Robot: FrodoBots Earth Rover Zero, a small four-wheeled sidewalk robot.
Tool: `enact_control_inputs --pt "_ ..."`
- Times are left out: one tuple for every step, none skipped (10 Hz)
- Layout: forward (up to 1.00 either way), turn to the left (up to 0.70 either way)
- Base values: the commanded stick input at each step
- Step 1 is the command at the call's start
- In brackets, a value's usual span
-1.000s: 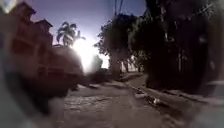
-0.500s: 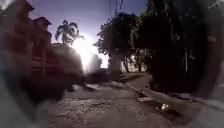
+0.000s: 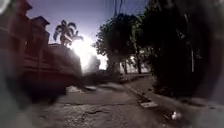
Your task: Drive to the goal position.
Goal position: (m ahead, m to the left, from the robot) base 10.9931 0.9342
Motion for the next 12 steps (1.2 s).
enact_control_inputs --pt "0.7 0.0" --pt "0.7 0.0" --pt "0.7 0.09" --pt "0.7 0.17" --pt "0.7 0.16" --pt "0.7 0.12" --pt "0.7 0.0" --pt "0.7 0.0" --pt "0.7 0.0" --pt "0.7 0.0" --pt "0.7 0.0" --pt "0.7 0.0"
